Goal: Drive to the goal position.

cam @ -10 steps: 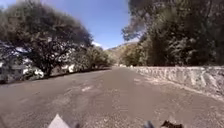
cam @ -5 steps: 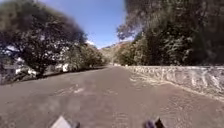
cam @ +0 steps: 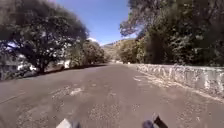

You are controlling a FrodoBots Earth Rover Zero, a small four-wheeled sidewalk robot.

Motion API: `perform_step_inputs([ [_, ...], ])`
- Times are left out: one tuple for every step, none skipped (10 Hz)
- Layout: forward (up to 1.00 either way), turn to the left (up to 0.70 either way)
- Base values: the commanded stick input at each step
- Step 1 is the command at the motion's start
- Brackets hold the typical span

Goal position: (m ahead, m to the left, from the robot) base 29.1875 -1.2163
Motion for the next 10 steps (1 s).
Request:
perform_step_inputs([
  [0.5, -0.5],
  [0.5, -0.5],
  [0.5, 0.0],
  [0.5, 0.0],
  [0.5, 0.0],
  [0.5, 0.0],
  [0.5, 0.0],
  [0.5, -0.11],
  [0.5, -0.31],
  [0.5, -0.49],
])
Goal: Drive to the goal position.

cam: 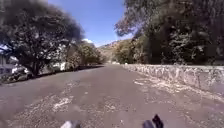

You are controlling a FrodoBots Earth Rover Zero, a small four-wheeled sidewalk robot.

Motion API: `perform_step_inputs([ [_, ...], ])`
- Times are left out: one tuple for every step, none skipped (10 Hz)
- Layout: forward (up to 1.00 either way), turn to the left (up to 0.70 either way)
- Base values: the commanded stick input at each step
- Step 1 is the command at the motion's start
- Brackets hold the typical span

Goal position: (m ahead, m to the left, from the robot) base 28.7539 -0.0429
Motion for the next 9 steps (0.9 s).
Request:
perform_step_inputs([
  [0.5, -0.29],
  [0.5, -0.09],
  [0.5, 0.0],
  [0.5, 0.0],
  [0.5, 0.0],
  [0.5, 0.0],
  [0.5, 0.0],
  [0.5, 0.0],
  [0.5, 0.0],
])
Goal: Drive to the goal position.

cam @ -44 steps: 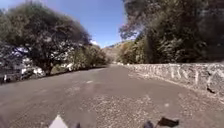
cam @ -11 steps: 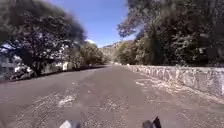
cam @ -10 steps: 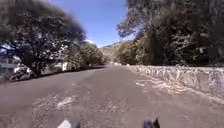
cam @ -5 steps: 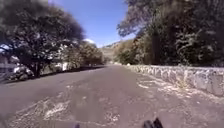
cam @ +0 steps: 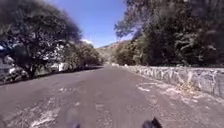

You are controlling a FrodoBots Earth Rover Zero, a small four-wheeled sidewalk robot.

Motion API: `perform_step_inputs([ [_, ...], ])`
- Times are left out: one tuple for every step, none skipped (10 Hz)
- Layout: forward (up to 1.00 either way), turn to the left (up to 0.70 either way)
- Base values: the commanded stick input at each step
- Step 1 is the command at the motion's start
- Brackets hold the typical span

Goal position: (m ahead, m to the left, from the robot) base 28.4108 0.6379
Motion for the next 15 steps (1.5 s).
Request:
perform_step_inputs([
  [0.5, 0.0],
  [0.5, -0.17],
  [0.5, -0.38],
  [0.5, -0.5],
  [0.5, -0.5],
  [0.5, -0.5],
  [0.5, -0.5],
  [0.5, -0.5],
  [0.5, 0.0],
  [0.5, 0.0],
  [0.5, 0.0],
  [0.5, 0.0],
  [0.5, 0.0],
  [0.5, 0.0],
  [0.5, 0.0],
])
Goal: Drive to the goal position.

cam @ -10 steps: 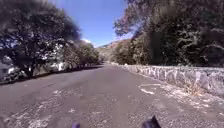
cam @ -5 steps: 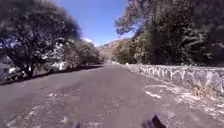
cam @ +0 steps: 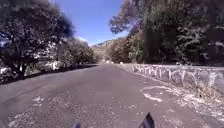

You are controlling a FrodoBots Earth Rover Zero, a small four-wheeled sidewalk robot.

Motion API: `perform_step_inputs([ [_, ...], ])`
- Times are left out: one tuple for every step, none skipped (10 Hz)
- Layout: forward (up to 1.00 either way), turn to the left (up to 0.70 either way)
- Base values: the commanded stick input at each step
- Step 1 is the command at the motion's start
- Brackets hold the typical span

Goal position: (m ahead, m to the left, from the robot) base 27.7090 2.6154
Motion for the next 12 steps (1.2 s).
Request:
perform_step_inputs([
  [0.5, 0.0],
  [0.5, 0.0],
  [0.5, 0.0],
  [0.5, 0.0],
  [0.5, 0.0],
  [0.5, 0.0],
  [0.5, 0.0],
  [0.5, 0.0],
  [0.5, 0.0],
  [0.5, 0.0],
  [0.5, 0.0],
  [0.5, 0.0],
])
